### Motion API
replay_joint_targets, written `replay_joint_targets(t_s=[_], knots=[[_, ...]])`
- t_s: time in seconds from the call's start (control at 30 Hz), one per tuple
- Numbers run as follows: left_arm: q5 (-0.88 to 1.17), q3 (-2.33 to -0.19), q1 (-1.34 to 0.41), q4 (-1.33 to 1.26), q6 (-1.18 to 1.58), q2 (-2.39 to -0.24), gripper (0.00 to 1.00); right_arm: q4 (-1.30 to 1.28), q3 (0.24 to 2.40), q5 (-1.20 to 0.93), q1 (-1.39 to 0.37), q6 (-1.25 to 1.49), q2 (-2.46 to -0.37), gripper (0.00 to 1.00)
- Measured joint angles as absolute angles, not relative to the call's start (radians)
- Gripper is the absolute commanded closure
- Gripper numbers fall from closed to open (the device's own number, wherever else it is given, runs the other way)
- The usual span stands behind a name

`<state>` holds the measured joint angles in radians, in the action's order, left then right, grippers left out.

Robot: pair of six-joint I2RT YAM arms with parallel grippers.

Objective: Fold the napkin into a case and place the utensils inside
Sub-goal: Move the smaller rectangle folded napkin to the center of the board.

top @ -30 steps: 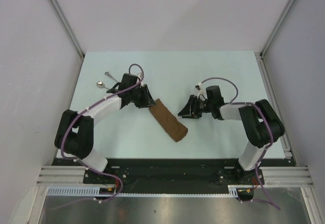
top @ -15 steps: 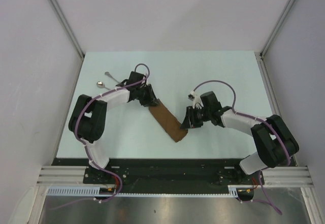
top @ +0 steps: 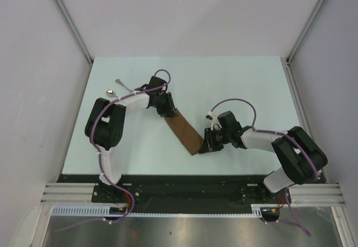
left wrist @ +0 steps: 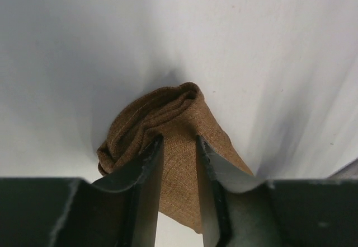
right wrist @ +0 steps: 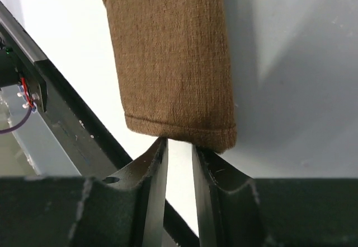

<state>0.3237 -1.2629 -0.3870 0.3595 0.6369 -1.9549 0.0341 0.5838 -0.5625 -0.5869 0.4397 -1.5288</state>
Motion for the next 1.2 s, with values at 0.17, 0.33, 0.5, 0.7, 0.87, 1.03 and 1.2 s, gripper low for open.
replay_joint_targets(t_s=[0.17, 0.33, 0.5, 0.7, 0.87, 1.03, 1.2], knots=[[0.220, -1.285, -0.425, 0.406, 0.566, -1.900, 0.49, -0.086, 0.654, -0.556, -0.553, 0.439, -1.440, 0.64], [0.143, -1.277, -0.439, 0.463, 0.521, -1.704, 0.58, -0.194, 0.769, -0.544, -0.493, 0.402, -1.341, 0.58], [0.061, -1.187, -0.436, 0.466, 0.534, -1.483, 0.94, -0.286, 0.881, -0.492, -0.434, 0.362, -1.391, 0.67], [-0.025, -1.120, -0.423, 0.503, 0.546, -1.586, 1.00, -0.358, 1.008, -0.369, -0.427, 0.341, -1.544, 0.82], [-0.061, -1.124, -0.416, 0.536, 0.554, -1.751, 1.00, -0.371, 1.045, -0.294, -0.472, 0.336, -1.641, 0.83], [-0.067, -1.198, -0.419, 0.537, 0.567, -1.856, 1.00, -0.373, 1.045, -0.236, -0.551, 0.340, -1.723, 0.85], [-0.042, -1.285, -0.433, 0.527, 0.569, -1.932, 1.00, -0.336, 0.995, -0.169, -0.613, 0.372, -1.728, 0.86]])
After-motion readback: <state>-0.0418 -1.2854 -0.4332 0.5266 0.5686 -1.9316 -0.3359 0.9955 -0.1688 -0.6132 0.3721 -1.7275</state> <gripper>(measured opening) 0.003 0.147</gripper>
